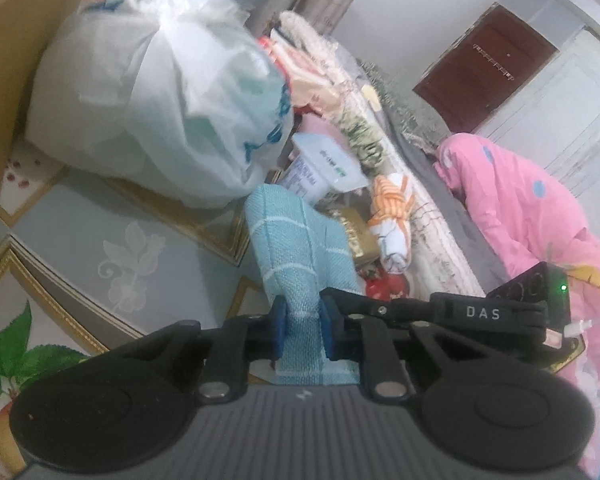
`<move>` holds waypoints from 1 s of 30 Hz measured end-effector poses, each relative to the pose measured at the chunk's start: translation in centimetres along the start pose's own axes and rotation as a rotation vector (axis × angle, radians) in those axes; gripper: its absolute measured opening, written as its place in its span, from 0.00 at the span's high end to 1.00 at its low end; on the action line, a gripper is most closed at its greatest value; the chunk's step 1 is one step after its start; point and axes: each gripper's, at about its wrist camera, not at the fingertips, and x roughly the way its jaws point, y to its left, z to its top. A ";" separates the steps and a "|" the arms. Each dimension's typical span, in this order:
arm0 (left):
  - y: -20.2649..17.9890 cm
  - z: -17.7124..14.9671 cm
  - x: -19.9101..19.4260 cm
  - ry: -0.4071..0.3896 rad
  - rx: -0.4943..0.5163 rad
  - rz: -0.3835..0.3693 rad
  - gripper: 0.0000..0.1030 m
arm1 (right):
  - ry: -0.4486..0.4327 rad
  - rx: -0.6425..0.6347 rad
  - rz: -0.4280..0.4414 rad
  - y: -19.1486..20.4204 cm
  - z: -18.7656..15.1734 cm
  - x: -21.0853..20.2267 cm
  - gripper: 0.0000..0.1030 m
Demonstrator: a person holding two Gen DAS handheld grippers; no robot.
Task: Organize soft objects
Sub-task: 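Carry the towel with both tools into the cardboard box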
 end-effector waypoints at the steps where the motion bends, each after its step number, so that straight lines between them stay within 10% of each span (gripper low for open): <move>1: -0.3 0.1 -0.3 -0.008 0.003 -0.003 0.83 | -0.003 0.000 0.010 0.2 -0.1 -0.2 0.84; 17: -2.7 2.2 -11.3 -0.280 0.052 0.079 0.83 | -0.004 -0.205 0.164 10.4 1.6 -0.2 0.84; 30: 5.8 10.8 -19.7 -0.363 -0.085 0.378 0.83 | 0.239 -0.487 0.141 26.7 6.6 15.9 0.84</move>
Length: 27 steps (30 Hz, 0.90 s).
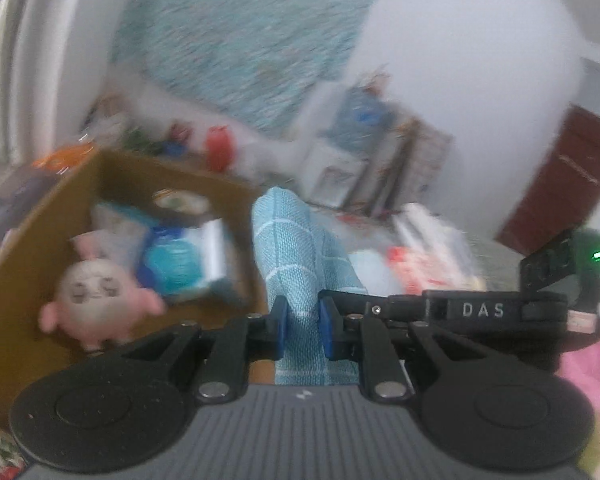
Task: Organize soft objects
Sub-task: 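Carry the towel with both tools into the cardboard box, then open both tools to release the towel beside the plush doll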
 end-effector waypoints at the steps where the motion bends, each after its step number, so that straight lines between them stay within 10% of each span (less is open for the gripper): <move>1: 1.1 0.6 1.0 0.026 -0.022 0.015 0.83 | 0.025 -0.013 -0.023 0.3 0.6 1.4 0.84; 14: 10.6 2.8 9.0 0.253 -0.169 0.216 0.85 | 0.266 -0.113 -0.293 0.0 3.6 16.7 0.76; 20: 10.4 2.2 9.7 0.290 -0.145 0.245 0.85 | 0.203 -0.157 -0.278 0.8 4.0 15.7 0.49; 27: 8.4 1.3 11.1 0.334 -0.027 0.312 0.84 | 0.083 -0.141 -0.211 1.7 5.2 10.4 0.46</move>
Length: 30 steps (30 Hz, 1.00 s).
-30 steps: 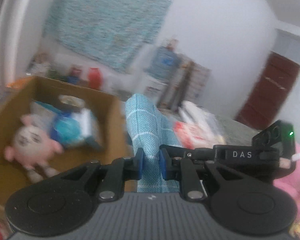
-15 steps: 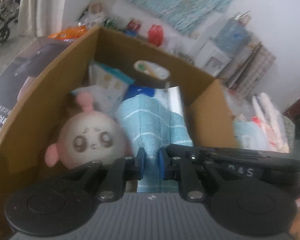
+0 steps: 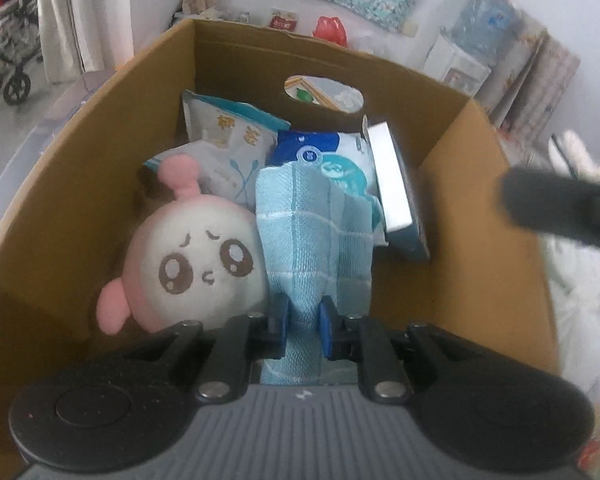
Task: Organize soft objects
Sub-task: 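Open both tools to release the towel beside the plush doll, then withdraw both tools from the box toward the pile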
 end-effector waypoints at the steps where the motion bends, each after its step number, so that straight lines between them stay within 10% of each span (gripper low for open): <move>1: -0.3 0.0 0.0 0.003 0.016 0.017 0.83 | -0.013 0.000 0.002 -0.1 0.0 -0.6 0.46; 10: -1.7 -0.7 -2.2 -0.028 0.048 0.056 0.41 | -0.126 0.030 0.021 -2.4 -2.1 -9.0 0.30; 17: -2.8 -2.9 -9.2 -0.214 0.054 0.025 0.16 | -0.263 0.091 -0.015 -6.9 -5.8 -18.8 0.19; 30: -13.1 -9.8 -16.1 -0.425 0.317 -0.241 0.07 | -0.394 0.340 -0.218 -17.8 -16.6 -30.4 0.17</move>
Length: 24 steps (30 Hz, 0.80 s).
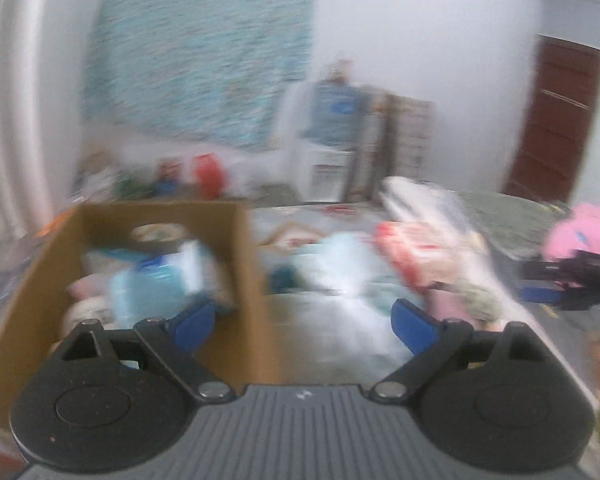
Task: Organize soft objects
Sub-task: 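Withdraw both tools from the box toward the pile, then reach the right tool to the pink knitted pad and grasp it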
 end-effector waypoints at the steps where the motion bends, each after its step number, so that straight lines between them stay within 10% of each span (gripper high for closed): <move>1: -1.1 -0.1 0.4 -0.005 0.022 -0.029 0.07 | 0.000 0.016 -0.012 -0.6 -0.3 -0.1 0.17; 7: -7.7 0.5 5.9 0.072 0.135 -0.179 0.07 | 0.035 0.095 -0.036 -3.7 -0.9 1.2 0.17; 24: -14.8 2.2 22.1 0.422 0.272 -0.225 0.29 | 0.332 0.085 -0.272 -8.8 2.8 12.1 0.28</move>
